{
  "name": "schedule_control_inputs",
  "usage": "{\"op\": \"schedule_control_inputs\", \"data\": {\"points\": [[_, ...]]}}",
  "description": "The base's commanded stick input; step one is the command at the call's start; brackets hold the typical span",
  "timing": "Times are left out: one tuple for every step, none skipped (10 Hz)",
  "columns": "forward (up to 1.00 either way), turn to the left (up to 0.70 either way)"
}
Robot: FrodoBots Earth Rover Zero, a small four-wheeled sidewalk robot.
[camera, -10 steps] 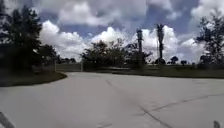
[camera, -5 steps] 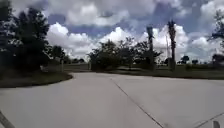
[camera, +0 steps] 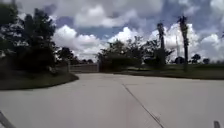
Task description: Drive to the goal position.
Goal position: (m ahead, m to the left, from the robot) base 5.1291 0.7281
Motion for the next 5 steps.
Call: {"op": "schedule_control_inputs", "data": {"points": [[1.00,0.00],[1.00,0.00],[1.00,0.00],[1.00,0.00],[1.00,0.00]]}}
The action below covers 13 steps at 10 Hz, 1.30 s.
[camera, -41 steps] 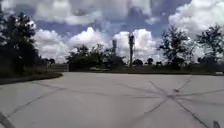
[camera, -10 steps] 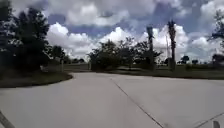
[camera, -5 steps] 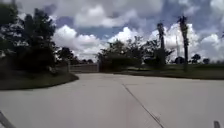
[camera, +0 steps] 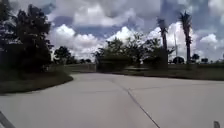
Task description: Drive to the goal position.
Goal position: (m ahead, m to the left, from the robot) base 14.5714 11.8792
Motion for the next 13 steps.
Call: {"op": "schedule_control_inputs", "data": {"points": [[1.00,0.00],[1.00,0.00],[1.00,0.00],[1.00,0.00],[1.00,0.00],[1.00,0.27],[1.00,0.27],[1.00,0.27],[1.00,0.27],[1.00,0.27],[1.00,0.27],[1.00,0.27],[1.00,0.27]]}}
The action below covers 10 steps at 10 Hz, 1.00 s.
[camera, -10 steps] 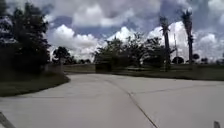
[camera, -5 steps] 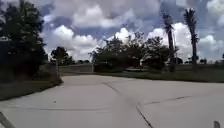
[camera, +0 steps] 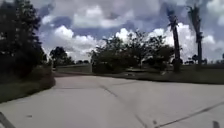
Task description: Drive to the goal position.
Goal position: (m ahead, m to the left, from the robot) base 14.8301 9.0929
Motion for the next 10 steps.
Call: {"op": "schedule_control_inputs", "data": {"points": [[1.00,0.27],[1.00,0.27],[1.00,0.27],[1.00,0.27],[1.00,0.27],[1.00,0.27],[1.00,0.27],[1.00,0.19],[1.00,0.00],[1.00,0.00]]}}
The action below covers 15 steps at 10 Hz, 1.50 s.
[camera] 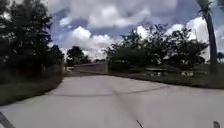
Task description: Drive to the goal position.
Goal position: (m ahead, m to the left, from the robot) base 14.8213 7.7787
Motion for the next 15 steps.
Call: {"op": "schedule_control_inputs", "data": {"points": [[1.00,0.00],[1.00,0.00],[1.00,0.00],[1.00,0.00],[1.00,0.00],[1.00,0.00],[1.00,0.00],[1.00,0.00],[1.00,0.00],[1.00,0.00],[1.00,0.27],[1.00,0.27],[1.00,0.27],[1.00,0.27],[1.00,0.27]]}}
